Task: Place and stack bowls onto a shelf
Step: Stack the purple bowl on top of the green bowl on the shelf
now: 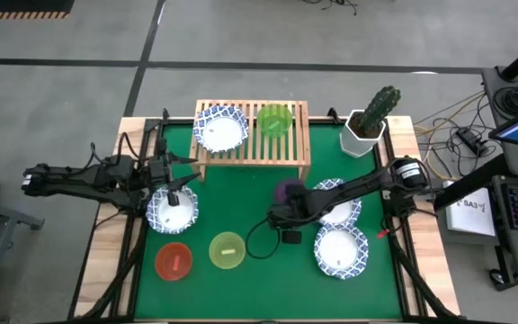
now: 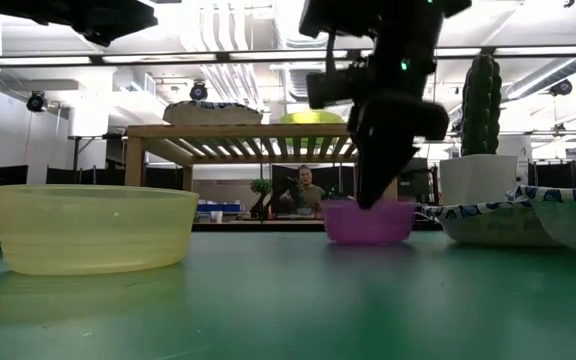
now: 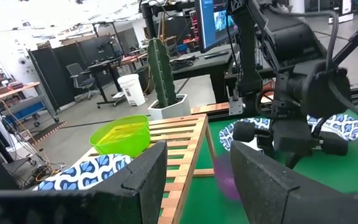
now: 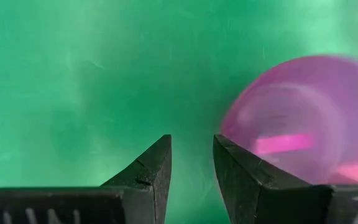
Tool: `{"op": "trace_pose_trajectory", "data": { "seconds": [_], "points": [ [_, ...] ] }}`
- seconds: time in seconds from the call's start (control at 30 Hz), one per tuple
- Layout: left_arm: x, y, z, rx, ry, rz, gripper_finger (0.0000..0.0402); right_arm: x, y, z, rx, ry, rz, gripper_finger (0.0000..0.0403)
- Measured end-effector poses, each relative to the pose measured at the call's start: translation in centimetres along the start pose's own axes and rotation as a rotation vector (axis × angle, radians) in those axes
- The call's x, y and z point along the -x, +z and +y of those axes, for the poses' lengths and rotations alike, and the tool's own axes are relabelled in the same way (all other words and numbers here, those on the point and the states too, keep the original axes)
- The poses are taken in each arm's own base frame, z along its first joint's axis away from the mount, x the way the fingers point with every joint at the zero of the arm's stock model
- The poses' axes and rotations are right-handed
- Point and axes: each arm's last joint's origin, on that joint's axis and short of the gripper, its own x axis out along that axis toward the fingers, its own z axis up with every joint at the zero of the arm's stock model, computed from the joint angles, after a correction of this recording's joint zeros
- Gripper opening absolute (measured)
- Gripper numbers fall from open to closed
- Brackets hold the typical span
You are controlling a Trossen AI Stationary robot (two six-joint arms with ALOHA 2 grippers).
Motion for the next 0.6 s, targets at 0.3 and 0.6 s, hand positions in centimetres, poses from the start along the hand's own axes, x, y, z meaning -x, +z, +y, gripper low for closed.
{"op": "trace_pose_trajectory", "data": {
  "seconds": [0.3, 0.6],
  "points": [
    [0.0, 0.0, 0.0, 0.000, 0.000, 0.000, 0.0159, -1.8, -1.3, 0.2, -0.008, 0.000, -0.009, 0.0106],
    [0.0, 0.0, 0.0, 0.000, 0.000, 0.000, 0.0159, -1.9, -1.2, 0.2, -0.020, 0.009, -0.013, 0.0037]
  ]
}}
